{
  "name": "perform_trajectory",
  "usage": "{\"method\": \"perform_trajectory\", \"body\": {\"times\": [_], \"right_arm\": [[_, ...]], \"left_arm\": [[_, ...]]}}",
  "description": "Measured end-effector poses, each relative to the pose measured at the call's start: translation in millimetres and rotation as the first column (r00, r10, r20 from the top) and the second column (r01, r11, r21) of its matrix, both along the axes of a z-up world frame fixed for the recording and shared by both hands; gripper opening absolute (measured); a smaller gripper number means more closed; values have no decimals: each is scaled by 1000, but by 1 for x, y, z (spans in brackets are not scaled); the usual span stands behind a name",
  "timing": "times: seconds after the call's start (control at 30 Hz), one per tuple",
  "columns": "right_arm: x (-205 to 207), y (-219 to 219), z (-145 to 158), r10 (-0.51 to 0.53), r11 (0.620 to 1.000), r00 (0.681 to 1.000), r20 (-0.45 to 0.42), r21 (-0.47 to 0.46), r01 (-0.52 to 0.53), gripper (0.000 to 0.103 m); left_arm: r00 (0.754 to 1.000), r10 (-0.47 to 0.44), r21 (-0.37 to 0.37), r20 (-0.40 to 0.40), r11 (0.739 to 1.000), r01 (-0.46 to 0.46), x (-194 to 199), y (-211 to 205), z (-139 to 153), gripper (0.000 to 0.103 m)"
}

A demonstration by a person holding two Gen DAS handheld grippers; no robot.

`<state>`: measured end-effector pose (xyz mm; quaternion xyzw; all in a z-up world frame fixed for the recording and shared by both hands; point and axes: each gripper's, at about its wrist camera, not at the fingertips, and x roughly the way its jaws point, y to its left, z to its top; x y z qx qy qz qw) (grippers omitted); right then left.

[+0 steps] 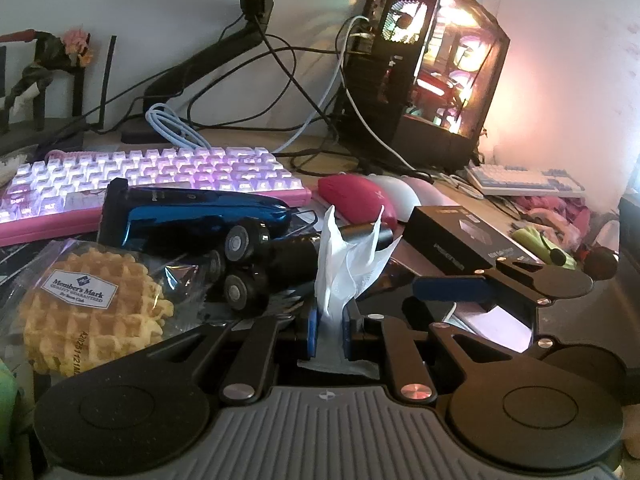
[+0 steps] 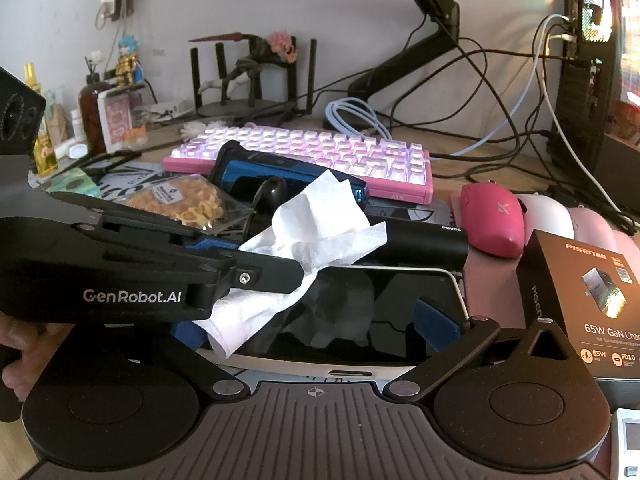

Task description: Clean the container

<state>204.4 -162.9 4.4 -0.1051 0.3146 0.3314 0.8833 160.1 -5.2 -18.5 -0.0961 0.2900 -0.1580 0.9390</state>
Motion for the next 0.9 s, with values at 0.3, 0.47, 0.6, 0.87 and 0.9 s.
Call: {"method": "perform_trajectory", "body": {"times": [0.3,0.47,0.6,0.87,0.9], "right_arm": [[0,0,0,0,1000,1000,0,0,0,103],[0,0,0,0,1000,1000,0,0,0,103],[0,0,0,0,1000,1000,0,0,0,103],[0,0,0,0,1000,1000,0,0,0,103],[0,0,0,0,1000,1000,0,0,0,103]], "left_arm": [[1000,-15,1,1,1000,15,0,-3,1,16],[1000,-27,-3,0,1000,27,-1,-3,0,16],[1000,-22,-11,-2,1000,22,1,-2,0,16],[1000,10,-15,-4,1000,-10,2,1,0,16],[1000,11,-16,-4,1000,-11,2,2,0,16]]}}
